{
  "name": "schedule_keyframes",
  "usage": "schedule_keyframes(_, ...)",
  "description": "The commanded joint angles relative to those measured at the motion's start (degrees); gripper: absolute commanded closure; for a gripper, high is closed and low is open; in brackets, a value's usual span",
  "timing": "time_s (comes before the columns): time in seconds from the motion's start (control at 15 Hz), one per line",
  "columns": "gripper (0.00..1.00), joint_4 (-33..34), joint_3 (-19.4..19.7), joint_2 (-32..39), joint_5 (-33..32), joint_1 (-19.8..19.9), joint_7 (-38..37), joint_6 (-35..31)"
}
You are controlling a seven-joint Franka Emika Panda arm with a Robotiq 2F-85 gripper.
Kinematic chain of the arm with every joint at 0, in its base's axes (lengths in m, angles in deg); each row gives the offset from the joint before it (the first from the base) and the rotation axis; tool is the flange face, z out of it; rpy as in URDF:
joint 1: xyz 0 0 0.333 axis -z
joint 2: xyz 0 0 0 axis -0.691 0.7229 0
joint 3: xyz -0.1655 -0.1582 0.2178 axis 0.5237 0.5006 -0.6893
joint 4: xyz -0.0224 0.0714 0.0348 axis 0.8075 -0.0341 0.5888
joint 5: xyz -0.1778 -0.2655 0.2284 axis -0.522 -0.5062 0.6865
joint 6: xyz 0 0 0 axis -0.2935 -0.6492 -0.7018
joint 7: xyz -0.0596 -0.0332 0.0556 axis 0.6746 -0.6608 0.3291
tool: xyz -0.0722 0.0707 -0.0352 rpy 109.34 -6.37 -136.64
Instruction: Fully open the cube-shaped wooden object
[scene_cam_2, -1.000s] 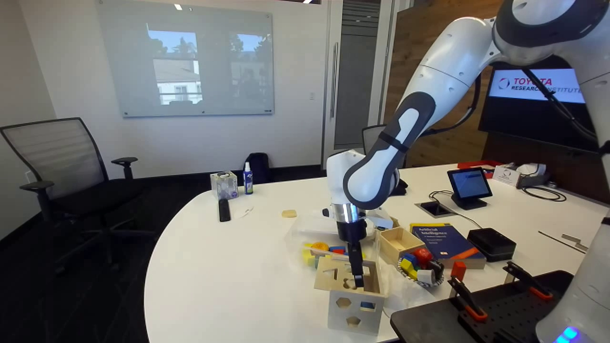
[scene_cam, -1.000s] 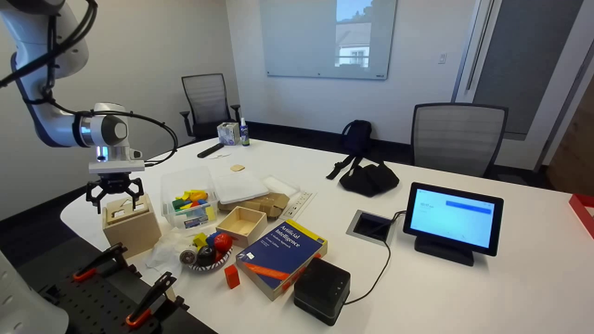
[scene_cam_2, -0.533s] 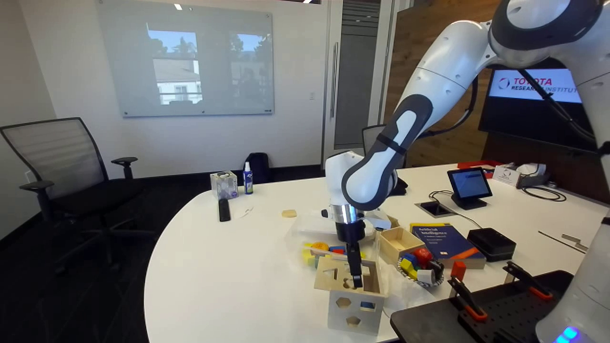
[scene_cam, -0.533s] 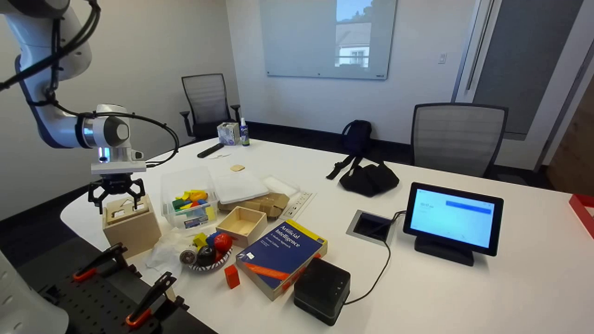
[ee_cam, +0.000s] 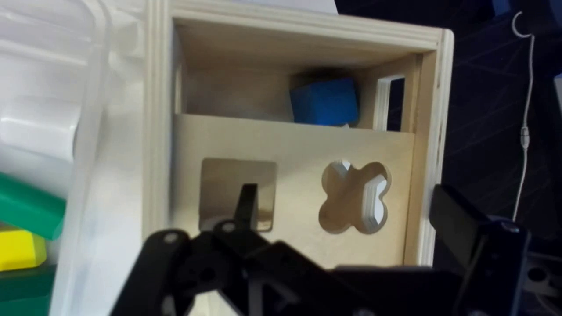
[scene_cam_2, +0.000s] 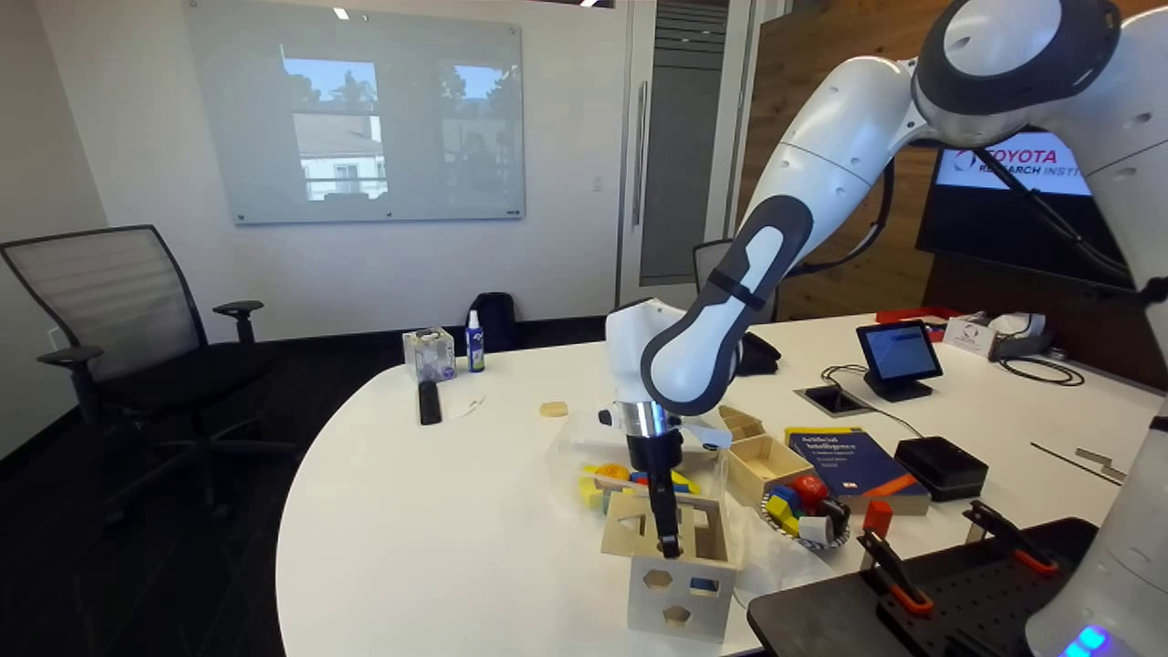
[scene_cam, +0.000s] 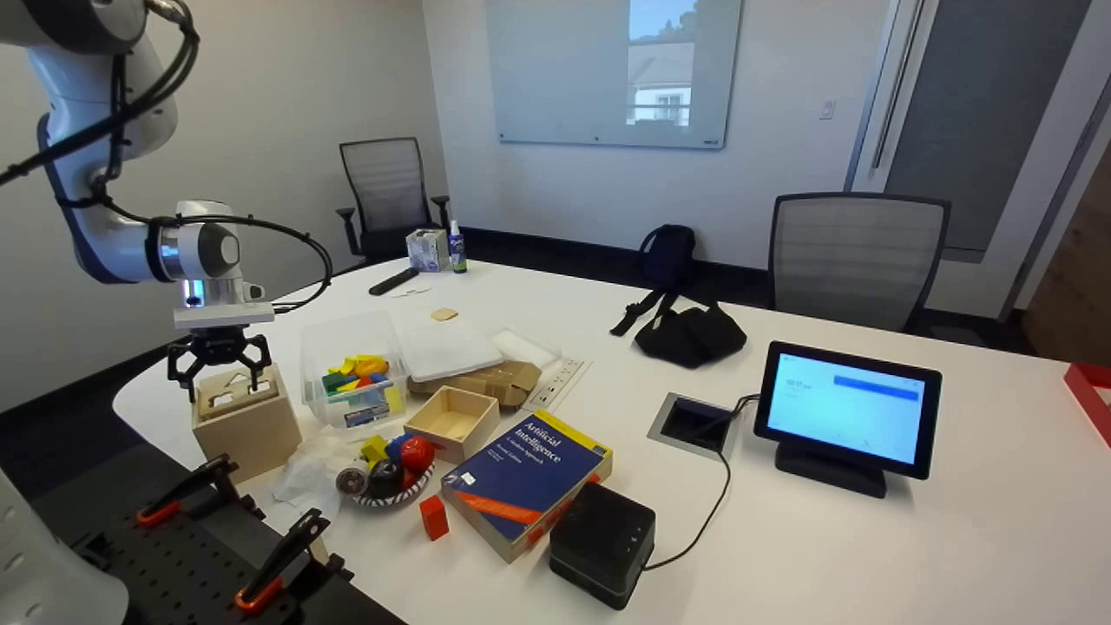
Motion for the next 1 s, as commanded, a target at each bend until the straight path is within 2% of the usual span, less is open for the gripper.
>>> schedule_keyframes(0.0,0.00,3.20,0.98,1.81,-2.57,-2.67,-2.55,1.43)
schedule_keyframes(0.93,0.00,5.91,2.46,2.92,-6.89,-5.82,-4.34,0.36)
